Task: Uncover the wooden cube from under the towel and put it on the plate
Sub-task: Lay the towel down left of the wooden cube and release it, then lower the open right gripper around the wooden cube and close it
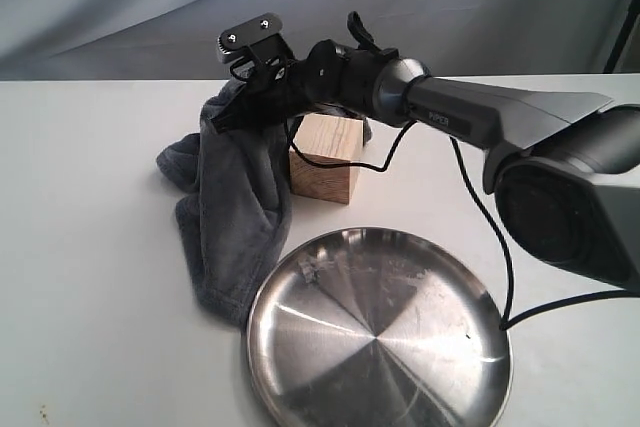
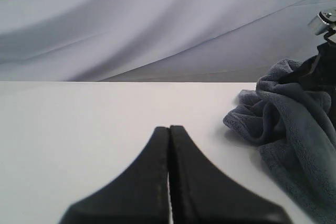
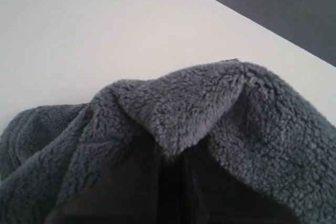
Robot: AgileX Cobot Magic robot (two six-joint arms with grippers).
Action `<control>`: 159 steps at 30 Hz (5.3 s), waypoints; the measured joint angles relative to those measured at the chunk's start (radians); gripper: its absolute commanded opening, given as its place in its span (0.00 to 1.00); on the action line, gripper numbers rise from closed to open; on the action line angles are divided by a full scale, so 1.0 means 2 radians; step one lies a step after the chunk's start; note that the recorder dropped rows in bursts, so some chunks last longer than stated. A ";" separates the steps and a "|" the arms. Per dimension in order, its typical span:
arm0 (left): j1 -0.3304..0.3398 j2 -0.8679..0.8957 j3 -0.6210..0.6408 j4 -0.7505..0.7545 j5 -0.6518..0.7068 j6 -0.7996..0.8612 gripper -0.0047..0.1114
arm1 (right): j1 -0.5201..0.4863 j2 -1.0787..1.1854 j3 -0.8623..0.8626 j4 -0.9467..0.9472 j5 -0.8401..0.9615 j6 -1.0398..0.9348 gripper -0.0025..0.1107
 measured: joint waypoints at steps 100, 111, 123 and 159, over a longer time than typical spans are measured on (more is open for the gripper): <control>0.000 0.000 0.000 0.000 0.000 0.000 0.04 | -0.054 -0.090 -0.035 -0.200 0.436 -0.057 0.86; 0.000 0.000 0.000 0.000 0.000 0.000 0.04 | -0.065 -0.059 -0.035 -0.178 0.364 -0.111 0.86; 0.000 0.000 0.000 0.000 0.000 0.000 0.04 | -0.069 -0.020 -0.035 -0.176 0.359 -0.113 0.86; 0.000 0.000 0.000 0.000 0.000 0.000 0.04 | -0.069 -0.011 -0.036 -0.173 0.359 -0.105 0.02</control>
